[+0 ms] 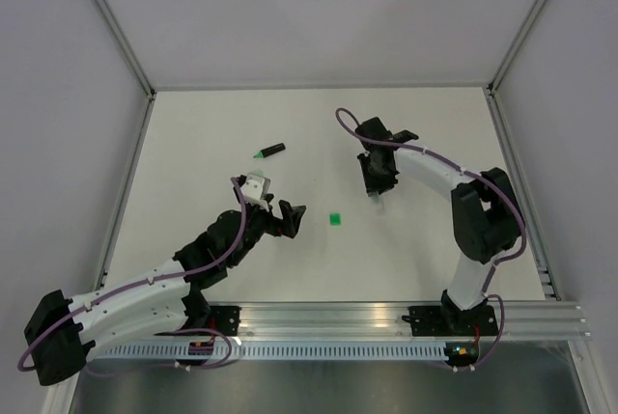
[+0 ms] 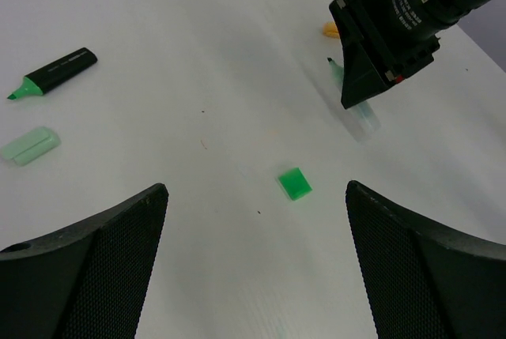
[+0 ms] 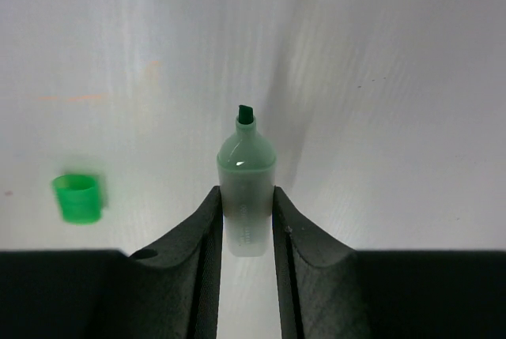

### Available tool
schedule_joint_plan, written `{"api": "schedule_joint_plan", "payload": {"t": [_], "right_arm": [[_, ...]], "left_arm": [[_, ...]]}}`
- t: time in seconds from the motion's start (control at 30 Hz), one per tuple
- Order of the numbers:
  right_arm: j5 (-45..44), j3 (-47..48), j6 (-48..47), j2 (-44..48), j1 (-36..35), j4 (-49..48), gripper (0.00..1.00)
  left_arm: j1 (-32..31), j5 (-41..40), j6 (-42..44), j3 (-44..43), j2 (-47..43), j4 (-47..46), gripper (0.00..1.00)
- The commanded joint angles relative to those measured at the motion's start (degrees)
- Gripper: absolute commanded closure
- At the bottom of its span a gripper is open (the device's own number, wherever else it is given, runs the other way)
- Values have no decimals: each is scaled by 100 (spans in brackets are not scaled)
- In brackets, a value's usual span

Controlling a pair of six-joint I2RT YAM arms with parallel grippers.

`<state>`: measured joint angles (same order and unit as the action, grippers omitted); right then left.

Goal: Insert the pens into the pen caps

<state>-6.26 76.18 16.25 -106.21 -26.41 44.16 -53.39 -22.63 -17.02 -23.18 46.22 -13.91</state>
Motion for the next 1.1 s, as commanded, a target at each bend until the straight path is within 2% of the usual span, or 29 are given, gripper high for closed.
{"api": "schedule_joint_plan", "payload": {"t": [0.0, 0.13, 0.27, 0.43, 0.6, 0.7, 1.07], "right_arm": [[2, -270, 738, 952, -548, -636, 100], [-50, -832, 1536, 1873, -1197, -1382, 100], [-410, -1543, 2257, 2517, -1559, -2286, 100], [-815, -2080, 2742, 3193, -1910, -2921, 100], [-1017, -2406, 3111, 3555, -2122, -3326, 100], [-1026, -2494, 3209, 3695, -2245, -3493, 100], [-1193, -2608, 3569, 3766, -2904, -3871, 100]], "left_arm": [[-14, 671, 111, -257, 80, -375, 3], [-14, 821, 58, -292, 203, -419, 4], [-14, 1199, 84, -319, 282, -525, 5], [-14, 1235, 67, -301, 309, -577, 8], [-14, 1690, 75, -310, 449, -762, 10], [-14, 1920, 93, -354, 616, -824, 15], [-14, 2140, 146, -407, 784, -903, 22]]}}
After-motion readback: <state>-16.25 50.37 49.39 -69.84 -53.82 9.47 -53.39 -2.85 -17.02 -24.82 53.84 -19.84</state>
